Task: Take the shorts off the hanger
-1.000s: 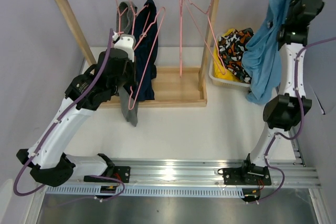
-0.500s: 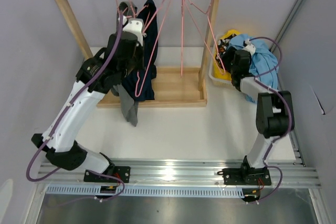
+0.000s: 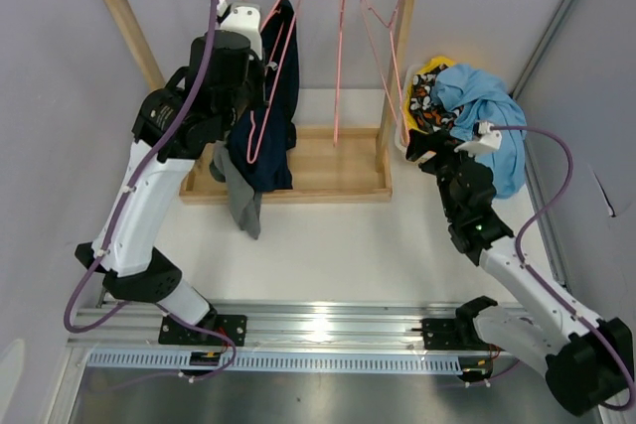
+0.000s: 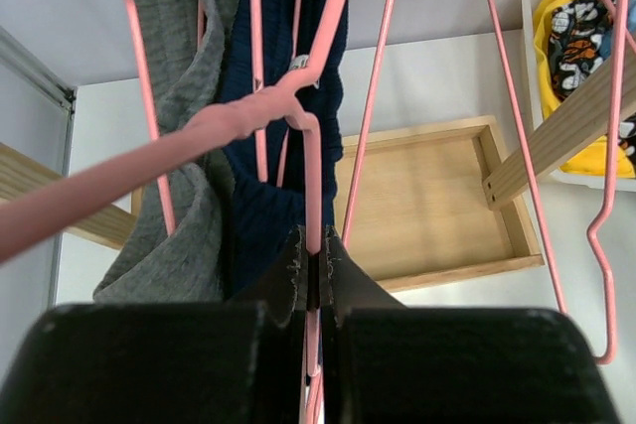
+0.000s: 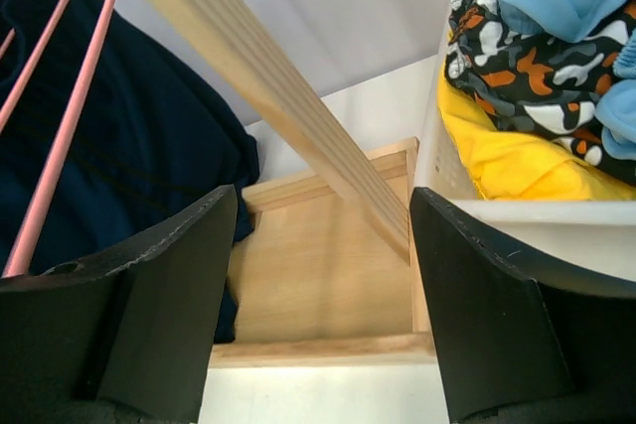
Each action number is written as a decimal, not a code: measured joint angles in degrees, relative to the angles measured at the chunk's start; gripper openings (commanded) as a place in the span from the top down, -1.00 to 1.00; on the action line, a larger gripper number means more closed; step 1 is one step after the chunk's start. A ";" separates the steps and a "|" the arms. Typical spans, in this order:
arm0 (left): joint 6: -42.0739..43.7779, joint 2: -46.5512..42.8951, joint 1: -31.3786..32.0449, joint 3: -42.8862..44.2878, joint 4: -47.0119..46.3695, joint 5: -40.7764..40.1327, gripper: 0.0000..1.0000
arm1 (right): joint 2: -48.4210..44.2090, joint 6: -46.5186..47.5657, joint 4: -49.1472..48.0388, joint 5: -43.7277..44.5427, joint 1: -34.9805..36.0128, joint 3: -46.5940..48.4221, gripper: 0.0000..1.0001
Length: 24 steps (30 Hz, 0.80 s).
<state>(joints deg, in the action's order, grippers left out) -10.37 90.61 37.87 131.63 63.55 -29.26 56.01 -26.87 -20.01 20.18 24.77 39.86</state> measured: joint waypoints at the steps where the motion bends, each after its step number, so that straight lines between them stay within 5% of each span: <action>1: 0.00 -0.33 0.00 -0.46 -0.02 -0.17 1.00 | -1.36 0.13 0.42 0.52 0.48 -0.74 -0.52; 6: -0.11 -2.82 0.04 -3.32 -0.81 -1.31 1.00 | -5.84 1.07 3.34 3.15 3.61 -2.60 -0.53; 10: -0.07 -4.48 0.50 -5.51 -2.05 -2.12 1.00 | -7.87 1.84 5.01 4.79 5.64 -3.13 -0.75; 11: -0.02 -4.63 0.68 -5.57 -2.16 -2.14 1.00 | -8.28 1.95 5.31 5.22 6.16 -3.13 -0.98; 24: 1.79 -4.42 3.50 -8.28 -7.23 -3.98 1.00 | -12.48 3.54 6.34 7.93 8.39 -5.92 -0.99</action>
<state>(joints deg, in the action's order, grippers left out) -8.58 86.19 41.36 123.35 56.31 -33.23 43.53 -23.33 -13.67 28.12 33.17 33.93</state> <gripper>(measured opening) 0.026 0.993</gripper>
